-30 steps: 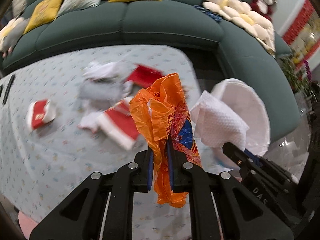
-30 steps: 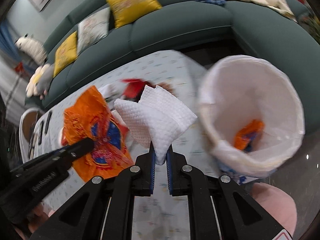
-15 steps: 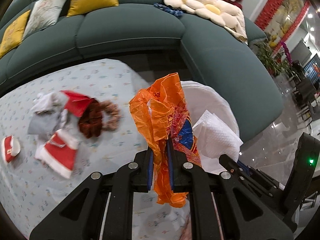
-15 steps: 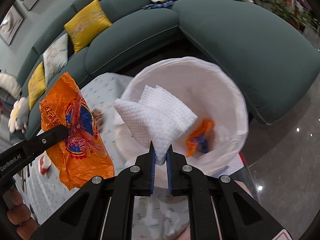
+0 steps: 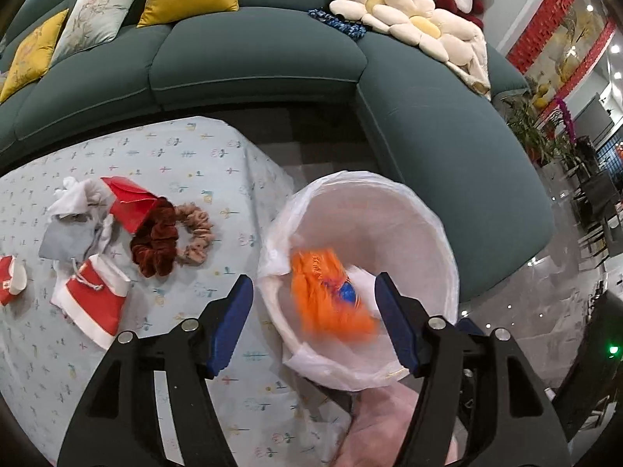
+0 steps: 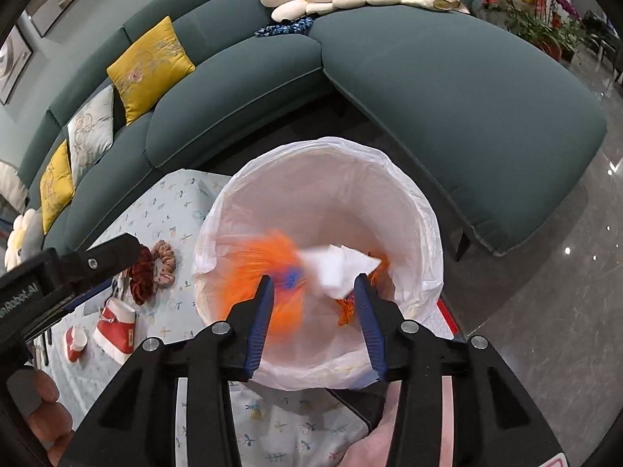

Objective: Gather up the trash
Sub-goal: 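Carry the bag and tissue over the bin and open both tools, then move both tools back toward the red-and-white cup and paper bag, then grasp the red-and-white cup with the left tool while the right grasps the red-and-white bag, then carry the cup and paper bag over the white bin and open both tools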

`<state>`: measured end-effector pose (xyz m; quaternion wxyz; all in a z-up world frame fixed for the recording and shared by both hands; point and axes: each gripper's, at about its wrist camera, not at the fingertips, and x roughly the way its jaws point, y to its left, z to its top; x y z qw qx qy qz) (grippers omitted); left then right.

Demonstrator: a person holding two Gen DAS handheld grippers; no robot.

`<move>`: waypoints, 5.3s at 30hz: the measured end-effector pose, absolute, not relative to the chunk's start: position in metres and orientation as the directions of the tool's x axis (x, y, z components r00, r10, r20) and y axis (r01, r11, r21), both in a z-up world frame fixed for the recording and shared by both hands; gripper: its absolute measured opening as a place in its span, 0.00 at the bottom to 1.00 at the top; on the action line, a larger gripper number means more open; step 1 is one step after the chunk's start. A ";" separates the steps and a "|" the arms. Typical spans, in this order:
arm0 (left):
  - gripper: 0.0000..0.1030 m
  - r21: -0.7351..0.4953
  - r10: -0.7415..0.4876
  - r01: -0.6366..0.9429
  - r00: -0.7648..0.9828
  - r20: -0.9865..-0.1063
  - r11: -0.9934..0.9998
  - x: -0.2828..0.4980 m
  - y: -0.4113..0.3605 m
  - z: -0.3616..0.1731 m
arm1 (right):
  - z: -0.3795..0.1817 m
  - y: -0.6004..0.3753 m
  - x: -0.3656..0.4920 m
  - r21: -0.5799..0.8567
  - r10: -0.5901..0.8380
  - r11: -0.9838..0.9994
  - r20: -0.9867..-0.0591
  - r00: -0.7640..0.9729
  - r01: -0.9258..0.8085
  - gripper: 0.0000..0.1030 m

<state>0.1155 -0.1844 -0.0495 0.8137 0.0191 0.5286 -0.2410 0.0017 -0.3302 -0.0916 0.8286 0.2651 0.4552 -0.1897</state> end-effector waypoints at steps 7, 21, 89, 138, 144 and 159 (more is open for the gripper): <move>0.60 -0.221 -0.353 0.368 0.342 -0.871 0.903 0.118 -0.157 -0.050 | -0.084 -0.313 0.010 0.259 -0.070 0.810 -0.848 0.525 0.526 0.47; 0.60 -0.215 -0.292 0.236 0.369 -0.883 0.948 0.126 -0.084 -0.058 | -0.082 -0.257 0.027 0.247 -0.015 0.867 -0.855 0.519 0.432 0.47; 0.04 -0.260 -0.271 0.084 0.396 -0.877 0.962 0.194 0.184 -0.139 | -0.155 -0.052 0.122 0.179 0.021 0.947 -0.864 0.504 0.268 0.16; 0.03 -0.265 -0.472 0.488 0.369 -0.801 0.831 0.091 -0.092 -0.044 | -0.070 -0.254 0.010 0.250 -0.101 0.843 -0.795 0.599 0.475 0.03; 0.03 -0.290 -0.515 0.541 0.326 -0.793 0.789 0.088 -0.139 -0.041 | -0.080 -0.297 -0.009 0.247 -0.139 0.801 -0.810 0.570 0.545 0.03; 0.35 -0.328 -0.534 0.541 0.282 -0.797 0.775 0.092 -0.187 -0.051 | -0.085 -0.340 -0.011 0.210 -0.203 0.764 -0.820 0.536 0.611 0.34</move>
